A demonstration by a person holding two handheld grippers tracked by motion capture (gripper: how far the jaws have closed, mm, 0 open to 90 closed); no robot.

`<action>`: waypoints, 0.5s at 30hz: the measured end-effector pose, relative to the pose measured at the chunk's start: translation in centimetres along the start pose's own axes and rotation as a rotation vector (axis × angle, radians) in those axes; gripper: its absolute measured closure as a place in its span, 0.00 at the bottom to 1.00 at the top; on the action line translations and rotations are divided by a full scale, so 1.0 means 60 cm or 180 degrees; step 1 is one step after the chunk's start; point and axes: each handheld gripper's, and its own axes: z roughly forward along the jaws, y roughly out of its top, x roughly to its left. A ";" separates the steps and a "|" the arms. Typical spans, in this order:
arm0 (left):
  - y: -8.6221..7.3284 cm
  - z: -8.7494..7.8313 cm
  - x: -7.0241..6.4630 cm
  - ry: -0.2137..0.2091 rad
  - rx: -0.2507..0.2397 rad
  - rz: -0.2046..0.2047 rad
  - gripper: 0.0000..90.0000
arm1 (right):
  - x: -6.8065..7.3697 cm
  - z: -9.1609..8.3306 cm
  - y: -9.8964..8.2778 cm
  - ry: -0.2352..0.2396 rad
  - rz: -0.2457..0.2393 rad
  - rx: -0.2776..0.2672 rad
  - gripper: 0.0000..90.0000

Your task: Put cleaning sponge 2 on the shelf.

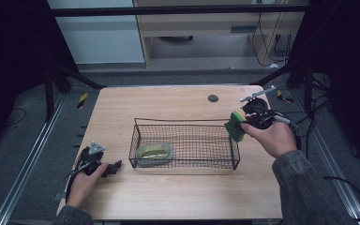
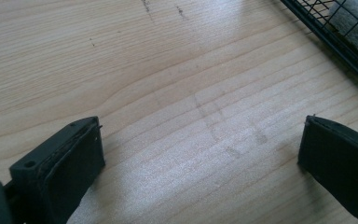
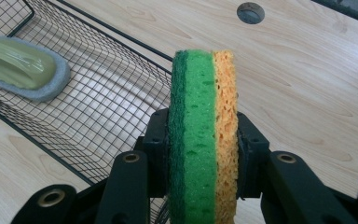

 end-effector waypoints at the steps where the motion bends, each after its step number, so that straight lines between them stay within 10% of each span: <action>1: 0.000 0.000 0.000 0.0000 0.0000 0.0000 0.00 | 0.002 0.002 0.001 0.0008 0.0000 0.0009 0.71; 15: 0.000 0.000 0.000 0.0002 0.0000 0.0012 0.00 | 0.014 0.048 0.007 -0.0028 -0.0053 0.0165 0.71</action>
